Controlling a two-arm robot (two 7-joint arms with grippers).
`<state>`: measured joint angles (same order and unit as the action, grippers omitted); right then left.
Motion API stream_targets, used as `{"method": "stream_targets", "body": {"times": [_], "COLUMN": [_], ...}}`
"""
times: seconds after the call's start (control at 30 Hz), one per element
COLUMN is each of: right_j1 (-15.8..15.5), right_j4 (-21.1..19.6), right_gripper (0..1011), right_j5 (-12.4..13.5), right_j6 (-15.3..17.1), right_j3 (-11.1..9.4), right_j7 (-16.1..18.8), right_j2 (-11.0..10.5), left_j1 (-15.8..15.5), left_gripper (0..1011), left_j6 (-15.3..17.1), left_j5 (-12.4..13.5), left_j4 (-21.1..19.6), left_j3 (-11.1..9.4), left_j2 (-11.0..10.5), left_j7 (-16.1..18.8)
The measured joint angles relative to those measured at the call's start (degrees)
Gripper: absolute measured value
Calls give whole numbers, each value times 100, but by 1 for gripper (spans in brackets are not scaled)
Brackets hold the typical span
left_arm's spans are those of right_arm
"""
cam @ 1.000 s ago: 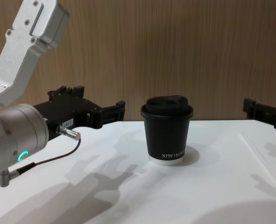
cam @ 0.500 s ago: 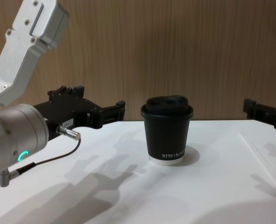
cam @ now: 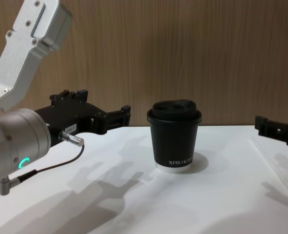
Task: Pick up the straw with one hand, pass it to the other hand, and insert it into the cup.
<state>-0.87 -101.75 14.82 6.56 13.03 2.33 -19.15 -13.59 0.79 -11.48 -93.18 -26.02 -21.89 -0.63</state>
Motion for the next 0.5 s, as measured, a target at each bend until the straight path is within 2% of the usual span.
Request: {"method": "stream_targets", "body": {"times": [0.5], "right_j1": [74], "right_j4": [-57], "right_gripper": [1001], "right_j5": [-243], "right_j6": [596], "right_j3": [47], "right_j7": [-256], "right_j2": [90], "left_j1": [0], "left_gripper": [1003], "left_j6": [0], "left_j5": [0], "left_j4": [0], "left_j3": [0], "left_j2": [0], "left_j7": [0]}}
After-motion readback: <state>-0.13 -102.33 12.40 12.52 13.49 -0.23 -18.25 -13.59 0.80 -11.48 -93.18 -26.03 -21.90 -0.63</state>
